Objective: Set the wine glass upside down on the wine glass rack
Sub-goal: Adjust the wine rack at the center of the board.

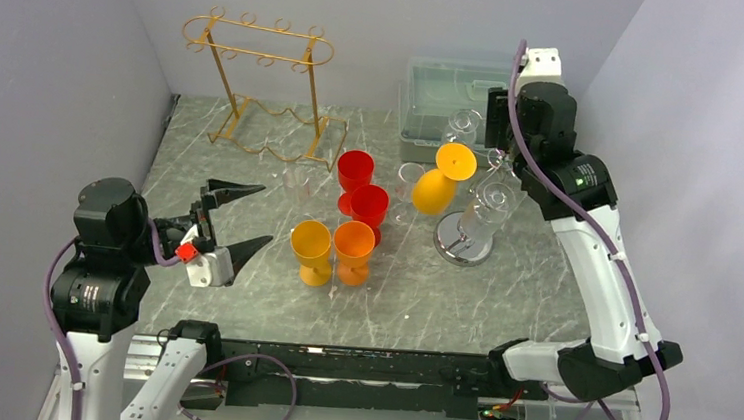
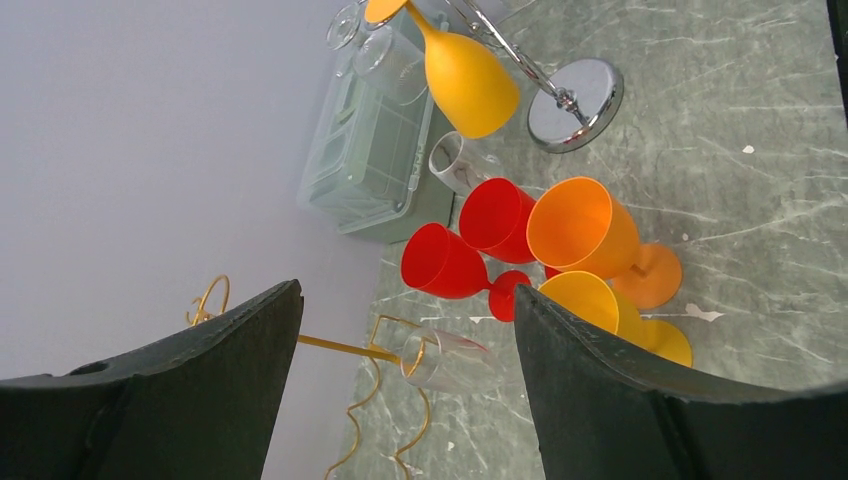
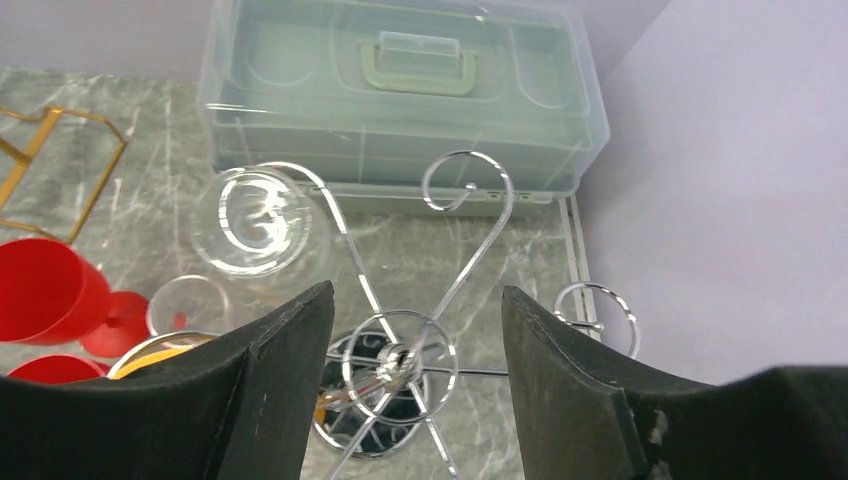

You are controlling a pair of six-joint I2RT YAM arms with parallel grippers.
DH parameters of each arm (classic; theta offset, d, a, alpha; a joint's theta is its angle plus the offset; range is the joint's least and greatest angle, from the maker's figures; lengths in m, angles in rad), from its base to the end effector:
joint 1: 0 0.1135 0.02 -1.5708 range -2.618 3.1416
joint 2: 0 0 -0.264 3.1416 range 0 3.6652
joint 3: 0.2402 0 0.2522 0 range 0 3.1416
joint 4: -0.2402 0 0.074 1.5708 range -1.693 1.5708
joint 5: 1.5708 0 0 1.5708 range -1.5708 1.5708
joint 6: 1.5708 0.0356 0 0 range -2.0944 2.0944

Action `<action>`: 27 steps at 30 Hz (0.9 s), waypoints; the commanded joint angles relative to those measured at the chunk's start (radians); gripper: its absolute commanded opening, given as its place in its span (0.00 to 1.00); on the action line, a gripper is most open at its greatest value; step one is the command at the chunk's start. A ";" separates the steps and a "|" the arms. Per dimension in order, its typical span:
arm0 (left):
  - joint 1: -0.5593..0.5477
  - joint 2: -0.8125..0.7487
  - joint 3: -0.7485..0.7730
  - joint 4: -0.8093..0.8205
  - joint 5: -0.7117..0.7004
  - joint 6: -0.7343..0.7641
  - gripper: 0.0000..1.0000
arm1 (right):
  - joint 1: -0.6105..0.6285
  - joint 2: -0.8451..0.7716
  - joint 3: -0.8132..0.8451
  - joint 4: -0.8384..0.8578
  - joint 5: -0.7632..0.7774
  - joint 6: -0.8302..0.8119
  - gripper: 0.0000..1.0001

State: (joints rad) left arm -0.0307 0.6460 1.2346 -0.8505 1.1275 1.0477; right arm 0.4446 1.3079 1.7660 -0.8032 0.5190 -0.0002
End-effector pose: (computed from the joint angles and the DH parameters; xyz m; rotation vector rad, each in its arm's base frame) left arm 0.0648 -0.0342 0.4352 1.4131 0.9258 -0.2715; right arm 0.2272 0.0887 0.4951 -0.0709 1.8720 -0.1915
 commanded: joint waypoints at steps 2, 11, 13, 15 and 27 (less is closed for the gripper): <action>0.001 0.008 0.031 0.014 0.012 -0.066 0.83 | -0.114 -0.018 0.021 0.003 -0.014 -0.011 0.63; 0.001 0.073 -0.029 0.477 0.076 -0.461 0.78 | -0.286 0.045 0.036 0.036 -0.053 0.056 0.56; -0.002 0.143 -0.011 0.585 0.102 -0.567 0.77 | -0.316 0.051 0.024 0.050 -0.076 0.069 0.55; -0.029 0.238 0.064 0.569 0.100 -0.560 0.77 | -0.343 0.055 0.007 0.065 -0.096 0.081 0.55; -0.628 0.701 0.508 0.432 -0.319 -0.391 0.78 | -0.440 0.041 -0.099 0.130 -0.160 0.096 0.52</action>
State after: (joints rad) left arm -0.5632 1.2785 1.6238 -0.4561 0.9504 0.6731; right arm 0.0132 1.3743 1.7023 -0.7345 0.3908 0.0761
